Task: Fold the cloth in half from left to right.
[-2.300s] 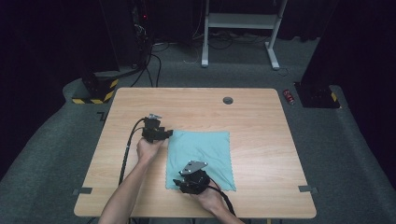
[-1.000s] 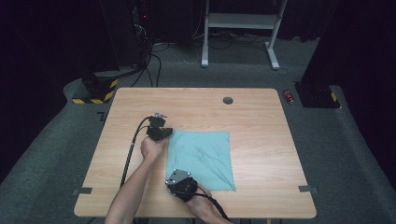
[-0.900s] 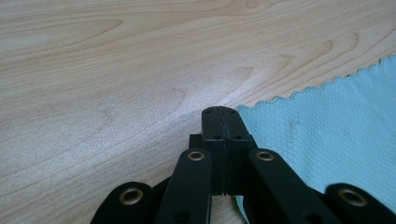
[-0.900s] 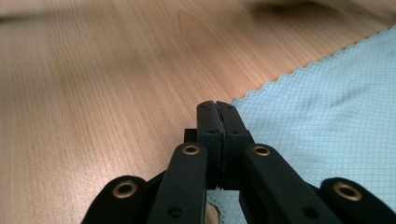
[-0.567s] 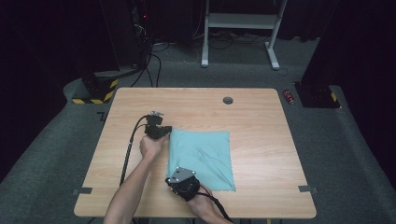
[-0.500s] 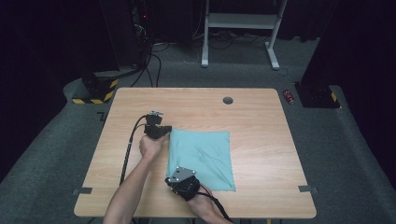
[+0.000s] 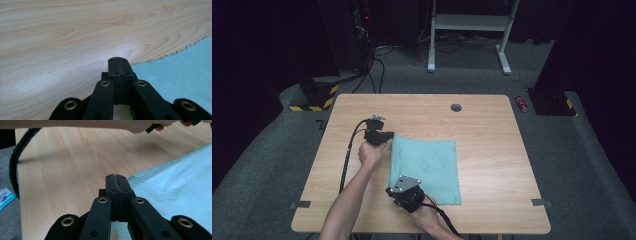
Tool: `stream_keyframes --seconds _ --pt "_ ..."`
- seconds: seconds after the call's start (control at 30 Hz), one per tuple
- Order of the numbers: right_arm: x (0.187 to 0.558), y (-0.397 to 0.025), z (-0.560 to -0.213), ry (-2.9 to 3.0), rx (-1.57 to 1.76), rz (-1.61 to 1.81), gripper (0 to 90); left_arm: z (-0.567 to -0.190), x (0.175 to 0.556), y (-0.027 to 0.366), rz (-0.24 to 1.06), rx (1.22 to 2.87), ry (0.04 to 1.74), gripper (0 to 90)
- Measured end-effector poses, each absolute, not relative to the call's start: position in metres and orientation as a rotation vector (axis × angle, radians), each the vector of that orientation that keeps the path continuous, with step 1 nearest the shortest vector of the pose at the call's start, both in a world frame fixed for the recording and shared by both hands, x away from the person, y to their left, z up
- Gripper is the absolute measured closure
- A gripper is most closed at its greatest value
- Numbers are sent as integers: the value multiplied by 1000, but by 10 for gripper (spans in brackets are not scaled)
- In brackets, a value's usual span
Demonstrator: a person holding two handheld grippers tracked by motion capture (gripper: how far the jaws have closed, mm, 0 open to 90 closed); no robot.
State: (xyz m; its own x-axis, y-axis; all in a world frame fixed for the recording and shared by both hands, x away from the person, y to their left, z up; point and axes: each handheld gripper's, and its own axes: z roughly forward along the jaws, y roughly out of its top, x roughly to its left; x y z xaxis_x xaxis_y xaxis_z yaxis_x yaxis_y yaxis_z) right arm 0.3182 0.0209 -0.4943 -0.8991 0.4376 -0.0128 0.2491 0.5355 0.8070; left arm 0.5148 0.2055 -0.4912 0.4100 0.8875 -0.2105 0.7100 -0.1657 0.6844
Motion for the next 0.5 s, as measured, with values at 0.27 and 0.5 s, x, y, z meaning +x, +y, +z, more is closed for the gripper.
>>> stream_keyframes --seconds 0.27,0.5 --pt "318 28 -486 2566 549 1321 900 -484 513 222 321 1918 1388 900" --pt "316 36 -473 2554 512 1402 900 -473 507 237 347 1903 1393 900"
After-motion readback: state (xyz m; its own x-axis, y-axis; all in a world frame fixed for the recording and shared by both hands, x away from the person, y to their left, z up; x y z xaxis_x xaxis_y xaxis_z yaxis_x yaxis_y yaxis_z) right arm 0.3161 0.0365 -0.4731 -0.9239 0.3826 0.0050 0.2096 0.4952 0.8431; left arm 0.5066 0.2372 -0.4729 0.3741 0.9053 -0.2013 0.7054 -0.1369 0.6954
